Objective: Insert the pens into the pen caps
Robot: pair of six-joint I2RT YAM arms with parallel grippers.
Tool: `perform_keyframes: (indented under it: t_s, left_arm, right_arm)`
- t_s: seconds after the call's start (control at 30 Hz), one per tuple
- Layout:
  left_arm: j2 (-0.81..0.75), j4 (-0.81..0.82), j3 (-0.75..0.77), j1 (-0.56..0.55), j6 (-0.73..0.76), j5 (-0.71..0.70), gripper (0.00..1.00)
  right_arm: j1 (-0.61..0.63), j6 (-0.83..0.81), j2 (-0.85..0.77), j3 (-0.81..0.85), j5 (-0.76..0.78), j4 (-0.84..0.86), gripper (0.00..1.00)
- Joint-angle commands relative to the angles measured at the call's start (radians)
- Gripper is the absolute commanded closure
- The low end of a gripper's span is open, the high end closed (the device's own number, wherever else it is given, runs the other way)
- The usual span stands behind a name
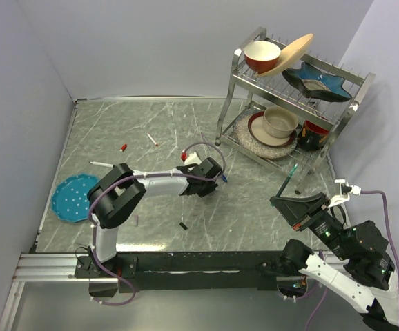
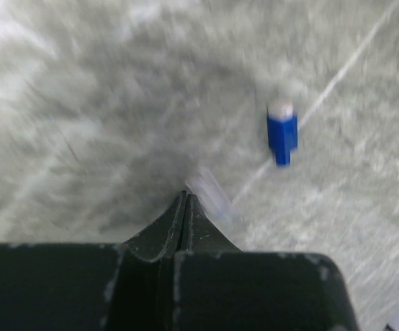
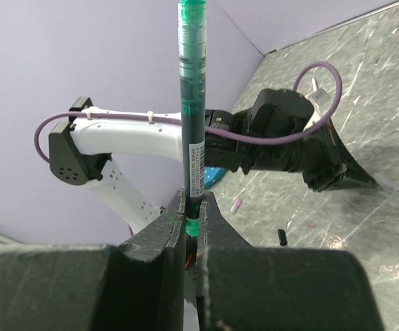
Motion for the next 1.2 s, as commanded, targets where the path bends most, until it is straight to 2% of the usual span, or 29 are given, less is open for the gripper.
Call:
perform_keyframes:
  t_s: [0.0, 0.1, 0.23, 0.33, 0.6, 0.77, 0.93, 1.17]
  left_arm:
    - [0.008, -0.066, 0.066, 0.026, 0.038, -0.086, 0.99]
    - [-0.012, -0.129, 0.086, 0.023, 0.041, -0.126, 0.94]
    - [-0.052, -0.114, 0.056, 0.022, 0.027, -0.116, 0.67]
    - [-0.043, -0.147, 0.085, 0.017, 0.005, -0.096, 0.56]
    - [0.049, -0.302, 0.266, -0.007, -0.054, -0.065, 0.56]
    - [0.141, -0.488, 0.422, -0.009, -0.125, -0.036, 0.61]
    - [0.150, -0.493, 0.424, -0.015, -0.171, 0.010, 0.64]
    - [0.186, -0.572, 0.479, -0.018, -0.217, -0.017, 0.64]
  right_arm:
    - [0.003, -0.004, -0.005, 0.008, 0.010, 0.016, 1.00]
    - [0.003, -0.007, -0.009, 0.013, 0.018, 0.004, 1.00]
    - [0.003, -0.012, -0.018, 0.017, 0.026, -0.007, 1.00]
    - [0.002, -0.012, -0.028, 0.010, 0.029, -0.008, 1.00]
    - [0.003, -0.028, -0.067, 0.039, 0.075, -0.060, 1.00]
    - [0.003, -0.035, -0.089, 0.048, 0.092, -0.085, 1.00]
    - [0.003, -0.036, -0.118, 0.052, 0.107, -0.102, 1.00]
    - [0.003, -0.042, -0.130, 0.079, 0.125, -0.126, 1.00]
